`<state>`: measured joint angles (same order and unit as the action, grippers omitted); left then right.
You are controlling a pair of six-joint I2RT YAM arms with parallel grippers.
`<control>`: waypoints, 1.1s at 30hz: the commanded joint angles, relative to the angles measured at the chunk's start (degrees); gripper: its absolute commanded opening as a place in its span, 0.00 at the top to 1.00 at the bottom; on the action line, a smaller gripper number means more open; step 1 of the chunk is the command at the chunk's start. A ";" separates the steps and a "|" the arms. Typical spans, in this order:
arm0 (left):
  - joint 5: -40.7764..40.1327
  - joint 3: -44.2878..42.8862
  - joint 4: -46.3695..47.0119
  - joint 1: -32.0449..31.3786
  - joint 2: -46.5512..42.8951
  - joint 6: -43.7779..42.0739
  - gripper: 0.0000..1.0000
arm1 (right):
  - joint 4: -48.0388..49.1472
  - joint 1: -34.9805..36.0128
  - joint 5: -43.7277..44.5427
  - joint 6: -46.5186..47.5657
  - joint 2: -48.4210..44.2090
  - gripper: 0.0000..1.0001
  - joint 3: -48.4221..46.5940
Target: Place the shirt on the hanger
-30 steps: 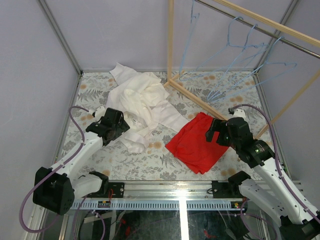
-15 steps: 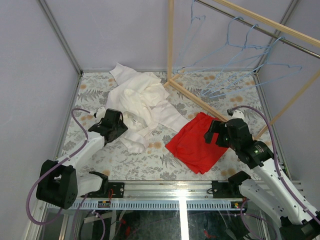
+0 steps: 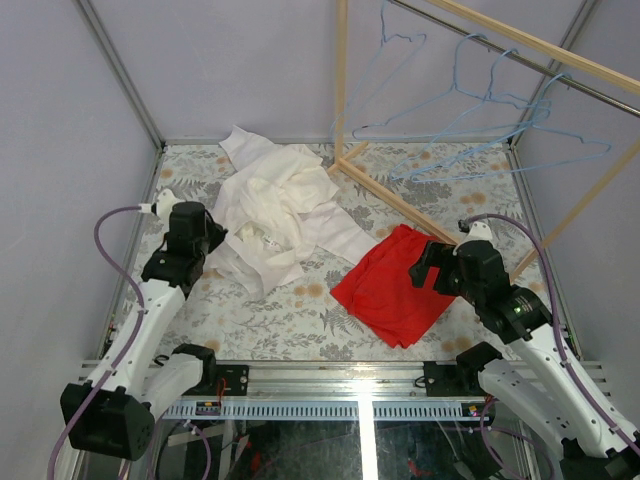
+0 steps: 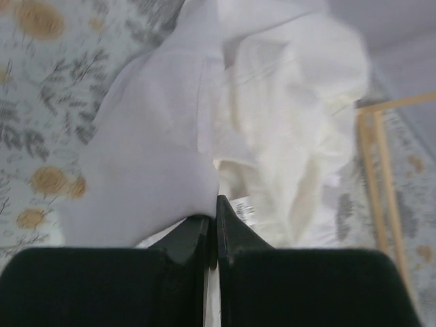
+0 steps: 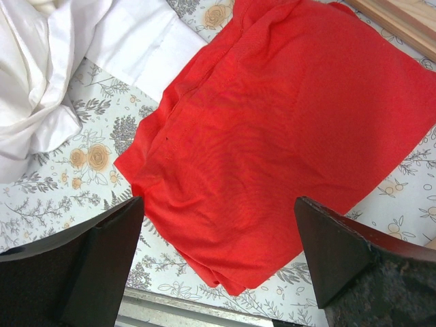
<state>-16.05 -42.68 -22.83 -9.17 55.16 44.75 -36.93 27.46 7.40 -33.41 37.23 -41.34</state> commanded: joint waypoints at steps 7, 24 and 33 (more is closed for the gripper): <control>0.55 -27.88 -6.09 0.53 1.00 -10.60 1.00 | 3.56 -0.30 -0.51 1.67 1.18 0.01 -0.62; 19.30 -68.81 -15.01 0.43 16.96 -17.79 0.99 | 7.60 -0.29 -5.04 3.91 -2.95 0.01 0.55; 29.15 -45.51 -12.10 0.47 8.85 -15.09 0.99 | 13.99 -0.28 -15.09 4.09 -1.05 0.01 2.16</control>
<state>5.54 -98.32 -36.47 -8.95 67.68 28.84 -28.45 27.46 -1.61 -30.20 35.22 -39.48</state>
